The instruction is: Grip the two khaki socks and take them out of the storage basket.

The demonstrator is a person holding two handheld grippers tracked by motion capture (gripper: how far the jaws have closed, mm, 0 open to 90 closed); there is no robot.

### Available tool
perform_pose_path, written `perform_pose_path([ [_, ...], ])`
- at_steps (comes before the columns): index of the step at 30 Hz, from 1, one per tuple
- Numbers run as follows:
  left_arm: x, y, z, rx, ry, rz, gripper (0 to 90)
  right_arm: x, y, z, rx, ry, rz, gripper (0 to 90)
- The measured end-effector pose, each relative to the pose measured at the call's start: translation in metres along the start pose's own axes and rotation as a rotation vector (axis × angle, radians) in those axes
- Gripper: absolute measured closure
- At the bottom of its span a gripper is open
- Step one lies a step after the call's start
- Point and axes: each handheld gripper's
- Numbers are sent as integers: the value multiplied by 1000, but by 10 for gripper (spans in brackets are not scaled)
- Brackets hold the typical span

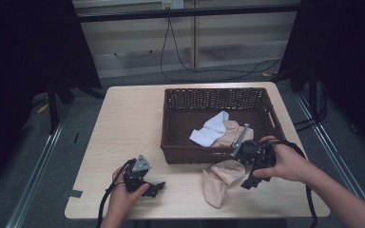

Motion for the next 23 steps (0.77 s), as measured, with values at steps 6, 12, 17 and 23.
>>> perform_pose_path([
  [6, 0, 0, 0, 0, 0, 0, 0, 16, -20, -5, 7, -17, 41, 115],
  [12, 0, 0, 0, 0, 0, 0, 0, 35, -38, -12, 9, -44, 64, 104],
  [17, 0, 0, 0, 0, -4, 0, 0, 52, -52, -15, 46, -59, 77, 89],
  [23, 0, 0, 0, -1, -5, 0, 0, 67, -62, -19, 80, -90, 102, 86],
])
Point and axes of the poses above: each handheld gripper's, and its own axes: x roughly forward along the jaws, y roughly out of its top, z roughly to its right, and after that the axes turned 13 degrees about -x, right-handed
